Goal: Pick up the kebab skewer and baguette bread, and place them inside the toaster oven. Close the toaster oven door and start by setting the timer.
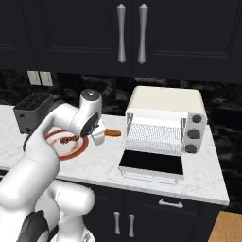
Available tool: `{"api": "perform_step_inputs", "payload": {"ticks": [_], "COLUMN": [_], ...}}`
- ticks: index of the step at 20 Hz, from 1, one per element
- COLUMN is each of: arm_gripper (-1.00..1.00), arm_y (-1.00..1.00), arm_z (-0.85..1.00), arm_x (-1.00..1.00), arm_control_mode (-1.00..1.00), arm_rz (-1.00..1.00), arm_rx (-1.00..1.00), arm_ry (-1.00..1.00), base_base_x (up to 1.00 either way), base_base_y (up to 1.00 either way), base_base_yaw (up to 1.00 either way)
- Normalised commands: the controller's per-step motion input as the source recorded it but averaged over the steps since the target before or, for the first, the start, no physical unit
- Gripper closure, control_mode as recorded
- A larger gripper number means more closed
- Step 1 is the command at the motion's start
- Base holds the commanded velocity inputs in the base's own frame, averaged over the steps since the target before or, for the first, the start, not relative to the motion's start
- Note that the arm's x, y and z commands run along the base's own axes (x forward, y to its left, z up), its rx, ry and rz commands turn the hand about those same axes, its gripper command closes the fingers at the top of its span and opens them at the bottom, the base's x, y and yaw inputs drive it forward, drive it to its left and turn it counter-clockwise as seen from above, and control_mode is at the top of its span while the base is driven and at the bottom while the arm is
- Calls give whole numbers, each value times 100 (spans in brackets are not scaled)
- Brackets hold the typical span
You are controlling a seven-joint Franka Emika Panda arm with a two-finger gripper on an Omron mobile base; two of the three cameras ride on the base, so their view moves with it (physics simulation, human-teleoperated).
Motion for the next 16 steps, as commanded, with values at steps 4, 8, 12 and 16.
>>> {"api": "perform_step_inputs", "payload": {"ticks": [4,8,12,16], "arm_gripper": [100,100,100,100], "arm_y": [-100,-100,-97,-75], "arm_z": [2,0,0,9], "arm_x": [1,14,79,64], "arm_control_mode": [-100,-100,-100,-100], "arm_rz": [3,9,7,2], "arm_rx": [2,0,5,5], "arm_ry": [-20,-19,-2,5], "base_base_x": [0,0,0,0], "base_base_y": [0,0,0,0], "base_base_yaw": [0,0,0,0]}}
